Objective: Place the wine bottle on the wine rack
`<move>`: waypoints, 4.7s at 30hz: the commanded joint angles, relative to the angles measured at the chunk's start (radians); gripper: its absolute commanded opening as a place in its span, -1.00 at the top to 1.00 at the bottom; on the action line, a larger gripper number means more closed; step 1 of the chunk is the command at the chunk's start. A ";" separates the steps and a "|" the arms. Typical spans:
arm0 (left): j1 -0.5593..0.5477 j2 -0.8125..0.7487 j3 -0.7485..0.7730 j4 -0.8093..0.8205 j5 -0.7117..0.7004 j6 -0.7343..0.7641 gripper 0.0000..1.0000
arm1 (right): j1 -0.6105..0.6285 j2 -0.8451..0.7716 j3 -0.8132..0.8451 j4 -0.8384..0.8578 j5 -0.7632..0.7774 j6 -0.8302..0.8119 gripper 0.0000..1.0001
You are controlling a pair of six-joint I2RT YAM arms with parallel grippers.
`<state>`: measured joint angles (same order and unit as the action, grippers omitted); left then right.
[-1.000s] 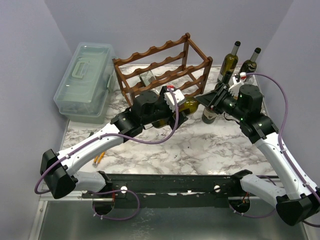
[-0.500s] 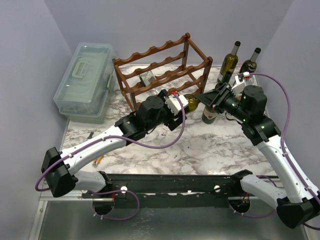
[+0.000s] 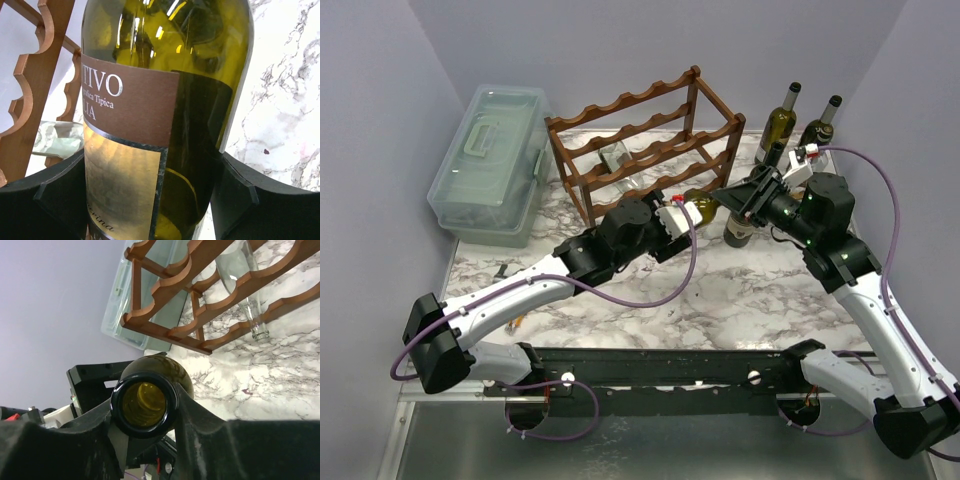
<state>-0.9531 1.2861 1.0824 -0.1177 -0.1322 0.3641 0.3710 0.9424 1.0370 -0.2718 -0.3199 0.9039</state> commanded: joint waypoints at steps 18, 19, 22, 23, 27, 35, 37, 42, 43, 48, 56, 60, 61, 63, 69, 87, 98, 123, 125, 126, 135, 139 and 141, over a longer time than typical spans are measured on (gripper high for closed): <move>0.022 -0.224 -0.295 0.126 0.247 0.538 1.00 | 0.005 0.092 0.387 -0.737 -0.017 -0.644 -0.68; 0.022 -0.227 -0.294 0.120 0.252 0.546 1.00 | 0.005 0.092 0.370 -0.727 -0.067 -0.638 -0.68; 0.024 -0.223 -0.288 0.074 0.256 0.565 1.00 | 0.005 0.114 0.312 -0.729 -0.235 -0.625 -0.67; 0.025 -0.223 -0.289 0.069 0.260 0.569 1.00 | 0.005 0.124 0.297 -0.738 -0.286 -0.629 -0.67; 0.025 -0.224 -0.286 0.036 0.286 0.597 1.00 | 0.013 0.121 0.224 -0.730 -0.363 -0.644 -0.67; 0.025 -0.231 -0.283 0.005 0.309 0.612 1.00 | 0.147 0.175 0.153 -0.771 -0.326 -0.667 -0.57; 0.025 -0.225 -0.281 -0.001 0.312 0.617 1.00 | 0.180 0.187 0.141 -0.768 -0.319 -0.668 -0.56; 0.024 -0.214 -0.277 -0.015 0.352 0.616 1.00 | 0.233 0.218 0.123 -0.754 -0.293 -0.667 -0.52; 0.023 -0.213 -0.275 -0.019 0.358 0.616 1.00 | 0.237 0.223 0.121 -0.751 -0.298 -0.666 -0.51; 0.019 -0.211 -0.273 -0.038 0.382 0.626 1.00 | 0.259 0.244 0.111 -0.747 -0.272 -0.666 -0.44; 0.010 -0.211 -0.274 -0.056 0.380 0.651 1.00 | 0.274 0.283 0.089 -0.716 -0.279 -0.662 -0.40; 0.010 -0.211 -0.273 -0.056 0.381 0.652 1.00 | 0.286 0.296 0.089 -0.705 -0.283 -0.664 -0.34; 0.008 -0.212 -0.273 -0.056 0.383 0.652 1.00 | 0.288 0.299 0.089 -0.704 -0.282 -0.666 -0.30; 0.009 -0.212 -0.272 -0.056 0.385 0.649 1.00 | 0.292 0.299 0.091 -0.692 -0.268 -0.664 -0.10; 0.010 -0.233 -0.274 -0.002 0.351 0.593 -0.62 | 0.291 0.280 0.057 -0.617 -0.170 -0.634 0.99; 0.206 -0.335 -0.247 0.380 0.204 0.050 -0.97 | 0.292 0.194 -0.038 -0.472 -0.116 -0.552 0.99; 0.349 -0.307 -0.194 0.412 -0.286 -0.197 -0.97 | 0.441 0.269 -0.042 -0.287 -0.023 -0.427 0.99; 0.353 -0.300 -0.223 0.437 -0.291 -0.150 -0.97 | 0.441 0.450 -0.009 -0.028 0.086 -0.331 0.99; 0.353 -0.299 -0.222 0.437 -0.291 -0.149 -0.97 | 0.441 0.456 -0.006 -0.019 0.089 -0.331 0.99; 0.353 -0.298 -0.223 0.437 -0.291 -0.149 -0.97 | 0.440 0.460 -0.005 -0.015 0.090 -0.330 0.99; 0.354 -0.300 -0.223 0.437 -0.282 -0.160 -0.97 | 0.441 0.525 0.029 0.049 0.107 -0.321 0.98; 0.353 -0.298 -0.224 0.437 -0.280 -0.165 -0.97 | 0.441 0.570 0.044 0.085 0.130 -0.316 0.98; 0.353 -0.295 -0.225 0.437 -0.279 -0.166 -0.97 | 0.441 0.590 0.047 0.109 0.146 -0.313 0.99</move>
<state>-0.6022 0.9867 0.8726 0.2928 -0.4114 0.2127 0.8116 1.5120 1.0222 -0.3359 -0.2211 0.5884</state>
